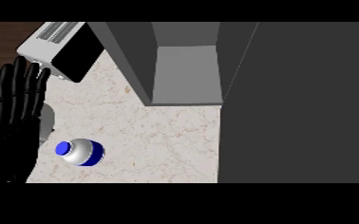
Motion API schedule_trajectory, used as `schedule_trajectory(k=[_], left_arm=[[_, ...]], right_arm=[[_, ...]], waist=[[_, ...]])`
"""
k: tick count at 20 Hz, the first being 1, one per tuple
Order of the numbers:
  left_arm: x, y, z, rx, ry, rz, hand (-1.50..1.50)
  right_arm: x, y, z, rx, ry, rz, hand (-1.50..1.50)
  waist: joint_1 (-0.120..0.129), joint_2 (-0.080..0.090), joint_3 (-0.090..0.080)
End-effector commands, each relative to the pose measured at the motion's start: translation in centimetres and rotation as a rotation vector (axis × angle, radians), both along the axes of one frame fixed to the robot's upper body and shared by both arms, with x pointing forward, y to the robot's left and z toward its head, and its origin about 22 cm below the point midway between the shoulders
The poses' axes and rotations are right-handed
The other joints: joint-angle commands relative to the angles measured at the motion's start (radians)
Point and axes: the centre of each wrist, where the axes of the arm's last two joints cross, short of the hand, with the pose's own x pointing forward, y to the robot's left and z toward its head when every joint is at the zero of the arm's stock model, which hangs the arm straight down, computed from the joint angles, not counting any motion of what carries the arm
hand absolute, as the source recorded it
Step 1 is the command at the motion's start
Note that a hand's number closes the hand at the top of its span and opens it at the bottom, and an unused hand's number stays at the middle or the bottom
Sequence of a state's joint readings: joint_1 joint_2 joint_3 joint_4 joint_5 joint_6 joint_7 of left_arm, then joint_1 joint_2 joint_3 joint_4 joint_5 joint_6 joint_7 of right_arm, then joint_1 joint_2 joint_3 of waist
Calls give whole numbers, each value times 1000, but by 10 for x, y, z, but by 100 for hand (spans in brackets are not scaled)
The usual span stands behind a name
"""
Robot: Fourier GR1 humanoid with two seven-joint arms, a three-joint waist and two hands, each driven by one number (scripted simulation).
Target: Pick up the bottled water, place it into the cabinet and close the cabinet
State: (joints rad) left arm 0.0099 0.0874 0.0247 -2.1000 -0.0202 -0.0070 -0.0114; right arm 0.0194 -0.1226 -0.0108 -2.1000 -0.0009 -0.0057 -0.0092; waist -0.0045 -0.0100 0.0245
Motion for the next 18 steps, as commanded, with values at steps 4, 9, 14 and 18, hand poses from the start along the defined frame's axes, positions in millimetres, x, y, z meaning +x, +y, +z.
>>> schedule_trajectory(k=[4, 9, 14, 18], left_arm=[[-14, 47, 1, -15, -6, 35, -150], [-34, 53, -19, -227, 175, 37, -150], [-78, 74, -1, -208, 188, 41, -150], [-76, 87, -2, -205, 238, 83, -150]], right_arm=[[-35, -3, -7, 55, 21, -28, -150], [-56, 23, -3, 93, 140, 286, -150], [-83, 21, 2, 92, 155, 293, -150], [-108, 25, 16, 95, 130, 294, -150]], waist=[[2, 8, -25], [9, 1, -25], [11, 5, -24], [2, 7, -24]])
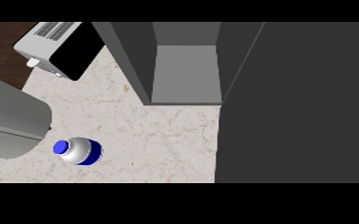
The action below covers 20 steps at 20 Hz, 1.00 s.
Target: Pick up the bottled water, place it into the cabinet and close the cabinet
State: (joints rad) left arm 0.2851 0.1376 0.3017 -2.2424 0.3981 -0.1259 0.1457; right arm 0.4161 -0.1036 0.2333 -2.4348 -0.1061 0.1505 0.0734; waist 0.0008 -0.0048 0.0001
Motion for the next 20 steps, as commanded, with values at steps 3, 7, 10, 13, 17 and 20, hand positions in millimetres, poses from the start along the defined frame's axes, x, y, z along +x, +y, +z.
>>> schedule_trajectory(k=[3, 7, 10, 13, 17, 20], left_arm=[[-19, 13, -1, 67, 89, 49, -150], [-25, 26, -10, 63, 145, 83, -150], [-6, 9, -27, 37, 162, 108, -150], [-8, 39, -50, 19, 204, 104, -150], [-2, 38, -81, 3, 282, 96, -150], [9, 55, -102, -15, 313, 60, -150]], right_arm=[[-26, 7, 19, 12, 12, 25, -150], [-40, 3, 20, 8, 13, 10, -150], [-52, 6, 22, 5, 33, 23, -150], [-46, 6, 17, 8, 13, 17, -150], [-63, 16, 20, 18, 23, 44, -150], [-63, 10, 25, 5, 19, 32, -150]], waist=[[-4, 2, 0], [-7, 0, 0], [-21, 1, 0], [-13, 2, -1], [-26, -2, -1], [-24, 1, -1]])
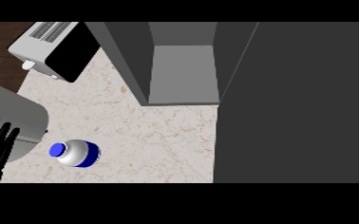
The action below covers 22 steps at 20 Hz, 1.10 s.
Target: Pick up the bottled water, place it into the cabinet and close the cabinet
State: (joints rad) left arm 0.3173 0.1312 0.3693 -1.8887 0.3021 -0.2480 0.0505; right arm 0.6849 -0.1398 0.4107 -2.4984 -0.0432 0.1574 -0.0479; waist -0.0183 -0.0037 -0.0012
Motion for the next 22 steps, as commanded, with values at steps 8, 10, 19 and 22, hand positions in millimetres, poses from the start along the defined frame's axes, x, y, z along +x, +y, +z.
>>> schedule_trajectory(k=[8, 10, 19, 22], left_arm=[[19, 15, -106, -136, 97, 15, -150], [18, 17, -113, -107, 121, -1, -150], [41, 0, -170, -164, 113, -91, -150], [34, 4, -183, -155, 93, -80, -150]], right_arm=[[-24, 9, 13, -17, -54, -7, -150], [-29, 2, 20, -38, -57, -3, -150], [-36, 1, 23, -31, -64, -1, -150], [-41, -5, 30, -35, -63, 12, -150]], waist=[[-14, 0, -2], [-6, 1, -1], [-13, 5, -3], [-14, 3, -2]])
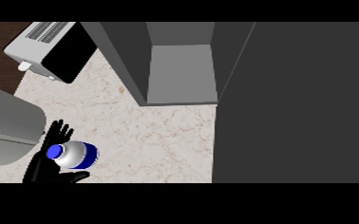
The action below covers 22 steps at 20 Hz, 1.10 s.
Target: Pick up the bottled water, place it into the cabinet and close the cabinet
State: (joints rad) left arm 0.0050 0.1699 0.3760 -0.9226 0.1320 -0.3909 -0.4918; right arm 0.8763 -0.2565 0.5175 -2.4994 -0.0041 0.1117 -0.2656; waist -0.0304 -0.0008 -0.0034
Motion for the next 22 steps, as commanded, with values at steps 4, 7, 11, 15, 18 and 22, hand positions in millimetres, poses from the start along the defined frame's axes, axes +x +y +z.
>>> schedule_trajectory(k=[4, 7, 11, 15, 18, 22], left_arm=[[-8, -21, -37, -36, -50, -52, -150], [4, -26, -42, -79, -74, -23, 150], [-6, -27, -51, 47, -73, -44, 150], [10, -25, -46, 195, -137, -44, 150], [9, -32, -49, 263, -196, -60, 150], [27, -67, -51, 257, -228, -129, 150]], right_arm=[[-12, -7, 36, -76, -58, -20, -150], [-15, -8, 40, -68, -59, -11, -150], [-18, -4, 39, -48, -61, -19, -150], [-16, -6, 33, -57, -53, -9, -150], [-20, -5, 20, -31, -38, -16, -150], [-19, -2, 23, -57, -56, -23, -150]], waist=[[3, 1, 0], [0, 1, 0], [-7, 2, -2], [-3, 4, -2], [-4, 0, 0], [0, 1, 0]])
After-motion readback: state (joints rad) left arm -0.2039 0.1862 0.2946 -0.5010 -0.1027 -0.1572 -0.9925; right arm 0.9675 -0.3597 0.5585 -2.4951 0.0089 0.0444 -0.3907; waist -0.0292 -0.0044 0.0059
